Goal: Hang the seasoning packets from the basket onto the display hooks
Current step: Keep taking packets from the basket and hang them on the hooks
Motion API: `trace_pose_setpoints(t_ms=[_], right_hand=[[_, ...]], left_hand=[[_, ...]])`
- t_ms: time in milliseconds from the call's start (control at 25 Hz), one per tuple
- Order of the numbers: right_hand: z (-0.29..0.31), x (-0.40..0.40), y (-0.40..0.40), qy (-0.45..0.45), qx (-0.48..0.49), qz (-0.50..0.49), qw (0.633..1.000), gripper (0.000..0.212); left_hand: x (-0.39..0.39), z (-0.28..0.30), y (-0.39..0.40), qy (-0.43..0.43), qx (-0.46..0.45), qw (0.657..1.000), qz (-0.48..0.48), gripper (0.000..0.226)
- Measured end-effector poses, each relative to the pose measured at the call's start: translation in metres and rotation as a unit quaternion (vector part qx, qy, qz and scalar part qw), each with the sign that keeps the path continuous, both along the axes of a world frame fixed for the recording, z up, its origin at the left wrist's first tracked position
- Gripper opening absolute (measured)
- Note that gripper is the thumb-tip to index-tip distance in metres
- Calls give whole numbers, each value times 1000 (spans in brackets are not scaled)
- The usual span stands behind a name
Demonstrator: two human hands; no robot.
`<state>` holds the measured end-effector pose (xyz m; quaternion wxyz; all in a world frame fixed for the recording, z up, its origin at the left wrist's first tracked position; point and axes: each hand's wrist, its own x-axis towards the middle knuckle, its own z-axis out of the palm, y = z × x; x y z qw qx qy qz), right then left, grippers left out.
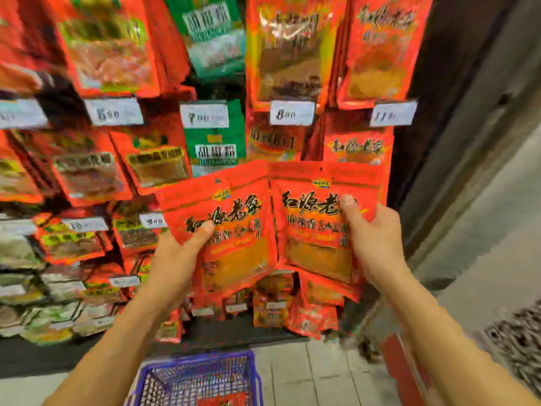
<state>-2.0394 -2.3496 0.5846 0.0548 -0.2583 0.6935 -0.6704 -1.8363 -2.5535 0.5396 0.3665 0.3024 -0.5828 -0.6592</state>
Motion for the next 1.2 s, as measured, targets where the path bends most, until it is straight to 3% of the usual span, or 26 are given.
trace_pose_setpoints(t_ms=[160, 280, 440, 600, 840, 1200], right_hand=[[97, -15, 5, 34, -45, -7, 998, 18], [147, -22, 13, 58, -63, -29, 996, 17], [190, -37, 22, 71, -76, -35, 994, 19], [215, -70, 19, 53, -112, -31, 992, 20], [222, -157, 7, 17, -168, -34, 985, 16], [233, -246, -35, -6, -163, -22, 986, 22]], left_hand=[[-20, 109, -3, 72, -38, 996, -39, 33], [-32, 162, -5, 92, -76, 991, -63, 11], [-51, 203, 1, 91, -87, 987, -100, 25], [-88, 231, 10, 110, -78, 982, -134, 8], [-162, 252, 18, 152, -126, 972, -127, 8], [-251, 268, 20, 175, -134, 973, -62, 14]])
